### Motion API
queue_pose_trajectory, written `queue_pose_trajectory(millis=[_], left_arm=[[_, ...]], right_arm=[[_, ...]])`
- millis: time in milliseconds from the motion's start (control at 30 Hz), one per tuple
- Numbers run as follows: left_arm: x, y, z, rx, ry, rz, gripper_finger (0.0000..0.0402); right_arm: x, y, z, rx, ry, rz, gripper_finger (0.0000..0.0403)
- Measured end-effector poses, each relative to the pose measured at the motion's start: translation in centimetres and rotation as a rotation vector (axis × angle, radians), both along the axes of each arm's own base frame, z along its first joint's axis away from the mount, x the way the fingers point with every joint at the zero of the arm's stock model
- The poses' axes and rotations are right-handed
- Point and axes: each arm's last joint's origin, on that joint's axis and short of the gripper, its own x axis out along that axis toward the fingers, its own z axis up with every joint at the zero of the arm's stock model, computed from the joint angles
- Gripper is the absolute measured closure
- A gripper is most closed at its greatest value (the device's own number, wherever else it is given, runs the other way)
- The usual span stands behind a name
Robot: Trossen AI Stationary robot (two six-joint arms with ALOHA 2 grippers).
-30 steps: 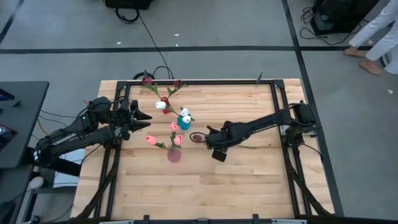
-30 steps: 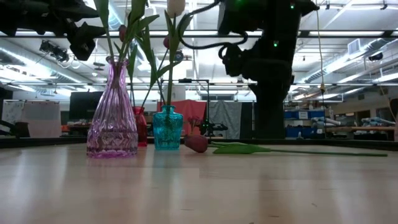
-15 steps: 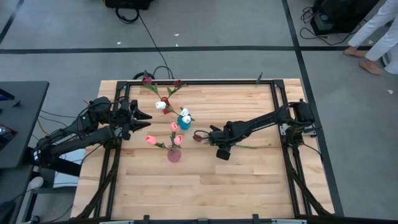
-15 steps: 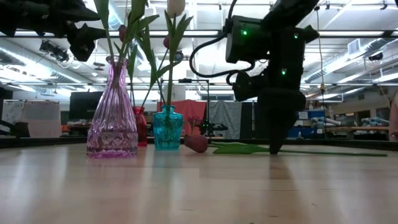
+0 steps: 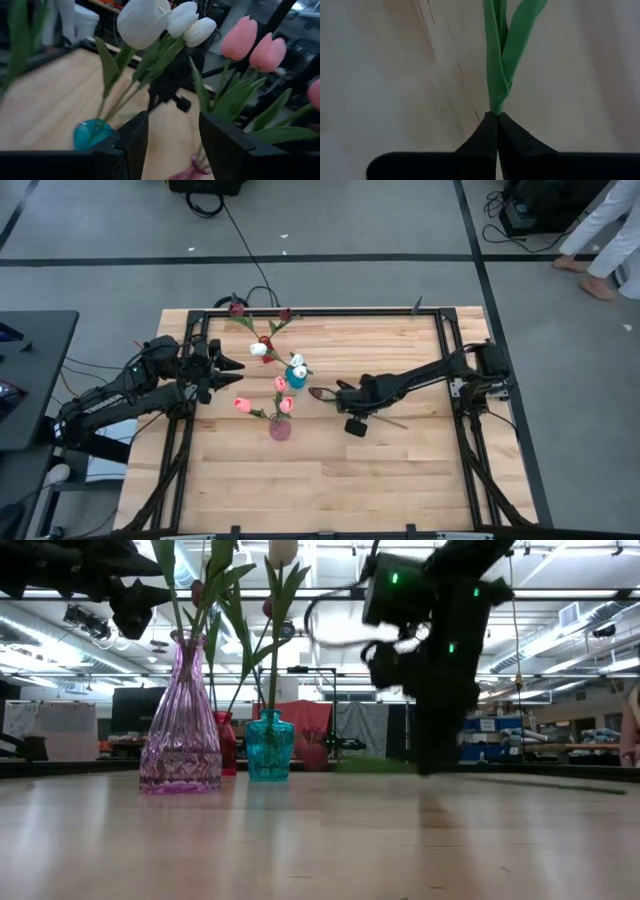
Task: Sort flowers into vase by color
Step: Put the red flower into the red vase
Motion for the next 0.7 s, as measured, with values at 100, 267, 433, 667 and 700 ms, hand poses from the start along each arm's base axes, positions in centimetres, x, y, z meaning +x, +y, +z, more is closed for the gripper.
queue_pose_trajectory(millis=[100,267,433,667,700], left_arm=[[0.0,-0.1,0.1,-0.048,-0.002,-0.034,0.0220],[-0.4,-0.3,1.8,-0.023,-0.047,-0.027,0.0220],[-0.5,-0.4,4.5,-0.014,-0.059,-0.026,0.0220],[0.5,0.2,8.2,0.008,-0.030,-0.029,0.0220],[0.8,0.3,8.7,0.015,-0.027,-0.029,0.0220]], right_arm=[[-0.2,0.0,3.3,0.004,-0.122,0.015,0.0397],[-1.8,0.8,10.4,0.024,-0.419,0.078,0.0399],[-4.4,1.8,16.7,0.080,-0.755,0.143,0.0400],[-5.8,2.5,21.5,-0.130,-1.098,0.189,0.0400],[-5.5,2.3,21.8,-0.162,-1.140,0.189,0.0400]])
